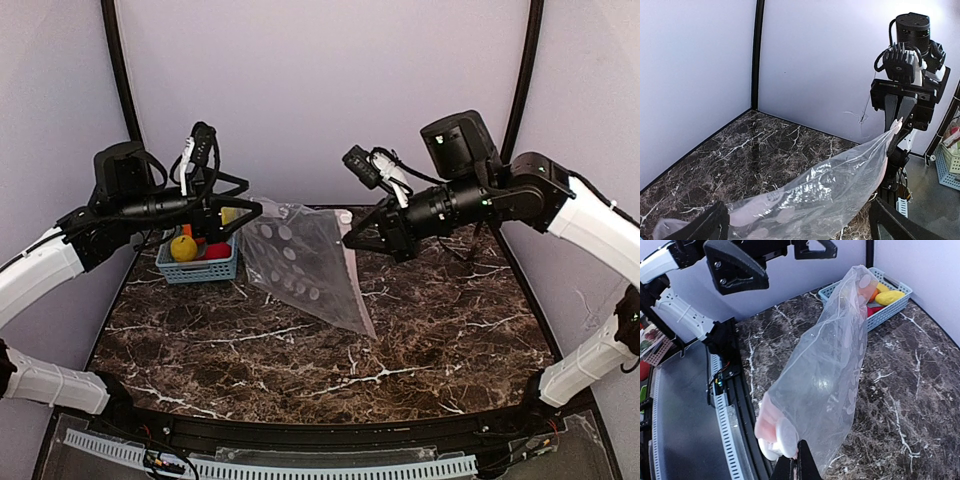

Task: Place the food in the zip-top bag and seal the zipper
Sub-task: Pass from the right arm to the left

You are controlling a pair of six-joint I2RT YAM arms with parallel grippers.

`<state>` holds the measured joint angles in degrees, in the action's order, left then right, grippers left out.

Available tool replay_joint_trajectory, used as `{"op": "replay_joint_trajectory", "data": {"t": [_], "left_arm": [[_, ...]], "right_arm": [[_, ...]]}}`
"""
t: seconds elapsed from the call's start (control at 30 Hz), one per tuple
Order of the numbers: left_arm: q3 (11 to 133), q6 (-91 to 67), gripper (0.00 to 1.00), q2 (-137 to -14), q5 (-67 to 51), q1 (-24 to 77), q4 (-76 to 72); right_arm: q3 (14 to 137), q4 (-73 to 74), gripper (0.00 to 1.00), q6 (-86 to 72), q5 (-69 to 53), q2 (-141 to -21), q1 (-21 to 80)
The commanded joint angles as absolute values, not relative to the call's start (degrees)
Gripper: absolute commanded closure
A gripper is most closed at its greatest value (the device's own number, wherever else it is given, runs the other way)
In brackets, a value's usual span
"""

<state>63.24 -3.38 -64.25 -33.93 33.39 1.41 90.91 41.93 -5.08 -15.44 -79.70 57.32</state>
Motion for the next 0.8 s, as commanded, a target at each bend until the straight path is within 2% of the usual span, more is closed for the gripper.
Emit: {"op": "replay_joint_trajectory", "data": {"t": [0.0, 0.13, 0.27, 0.5, 0.63, 0.77], "left_arm": [[62.4, -1.1, 0.01, -60.8, -38.5, 33.6, 1.0], [62.6, -2.6, 0.01, -60.8, -42.7, 33.5, -0.5], [61.7, -5.0, 0.01, -63.7, -46.5, 33.6, -3.0], [59.8, -11.3, 0.02, -70.1, -51.8, 36.8, -9.2], [60.3, -10.8, 0.10, -73.2, -52.4, 39.5, -8.0], [60.5, -11.2, 0.27, -74.2, -52.7, 40.0, -7.9]], "right_arm": [[93.6, 51.9, 1.00, -6.0, -27.0, -80.4, 57.3], [91.9, 51.9, 1.00, -5.8, -31.3, -81.5, 57.2], [90.2, 50.6, 1.00, -5.9, -28.1, -84.0, 57.0], [89.6, 44.9, 1.00, -6.1, -30.4, -89.1, 56.8], [90.8, 44.4, 1.00, -5.4, -31.2, -91.5, 56.8], [91.1, 43.8, 1.00, -5.3, -30.8, -91.8, 56.8]]}}
